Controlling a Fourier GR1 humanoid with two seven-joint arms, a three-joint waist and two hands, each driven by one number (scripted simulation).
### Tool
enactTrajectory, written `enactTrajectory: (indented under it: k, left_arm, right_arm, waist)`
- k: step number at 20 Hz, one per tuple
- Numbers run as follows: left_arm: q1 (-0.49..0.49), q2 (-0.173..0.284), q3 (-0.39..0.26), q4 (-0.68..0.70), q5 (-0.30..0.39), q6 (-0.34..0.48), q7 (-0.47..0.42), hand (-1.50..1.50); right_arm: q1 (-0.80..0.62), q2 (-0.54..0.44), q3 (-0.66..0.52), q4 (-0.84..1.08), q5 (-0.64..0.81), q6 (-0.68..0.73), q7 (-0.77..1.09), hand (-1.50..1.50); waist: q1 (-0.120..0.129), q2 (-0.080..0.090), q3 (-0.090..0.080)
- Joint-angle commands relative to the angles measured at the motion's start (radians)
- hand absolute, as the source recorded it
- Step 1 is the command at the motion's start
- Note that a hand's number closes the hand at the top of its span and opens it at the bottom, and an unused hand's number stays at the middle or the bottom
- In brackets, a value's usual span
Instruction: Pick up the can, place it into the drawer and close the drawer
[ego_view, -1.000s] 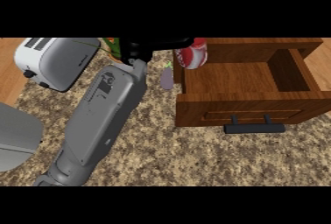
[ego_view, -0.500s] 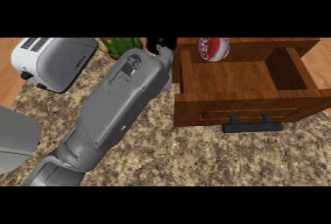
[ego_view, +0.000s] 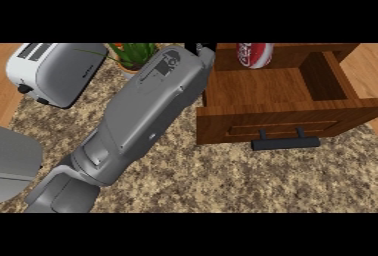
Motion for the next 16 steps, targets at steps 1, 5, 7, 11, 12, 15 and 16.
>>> enactTrajectory:
  k: [1, 5, 7, 11, 12, 15, 16]
  left_arm:
    - [-0.012, 0.0, -0.061, 0.059, 0.075, 0.015, -0.043, 1.5]
    - [-0.063, 0.0, -0.08, 0.143, 0.105, 0.011, -0.068, 1.5]
    - [-0.078, 0.0, -0.141, 0.122, 0.157, 0.046, -0.037, 1.5]
    - [-0.08, 0.0, -0.145, 0.206, 0.183, 0.007, -0.073, 1.5]
    - [-0.075, 0.0, -0.18, 0.193, 0.198, 0.048, -0.078, 1.5]
    - [-0.075, 0.0, -0.205, 0.226, 0.221, 0.051, -0.103, -1.5]
    - [-0.082, 0.0, -0.239, 0.194, 0.226, 0.083, -0.077, -1.5]
  right_arm:
    - [0.005, -0.025, -0.023, -0.031, -0.05, -0.014, 0.045, -1.5]
    - [0.031, -0.008, -0.01, -0.085, -0.087, -0.005, 0.06, -1.5]
    - [-0.012, 0.023, 0.025, -0.039, 0.004, -0.015, 0.036, -1.5]
    - [-0.042, 0.01, 0.031, -0.021, 0.022, -0.016, 0.034, -1.5]
    - [-0.032, 0.005, 0.015, -0.013, 0.005, -0.003, 0.022, -1.5]
    - [-0.053, -0.025, 0.006, 0.006, -0.01, -0.002, 0.032, -1.5]
    - [-0.039, -0.024, 0.004, -0.025, -0.018, -0.015, 0.058, -1.5]
  waist:
    - [-0.007, 0.0, 0.0]
    - [-0.02, 0.003, 0.0]
    - [-0.019, 0.004, 0.001]
    - [-0.017, 0.008, 0.001]
    - [-0.028, 0.007, 0.001]
    - [-0.042, 0.012, 0.001]
    - [-0.03, 0.005, 0.001]
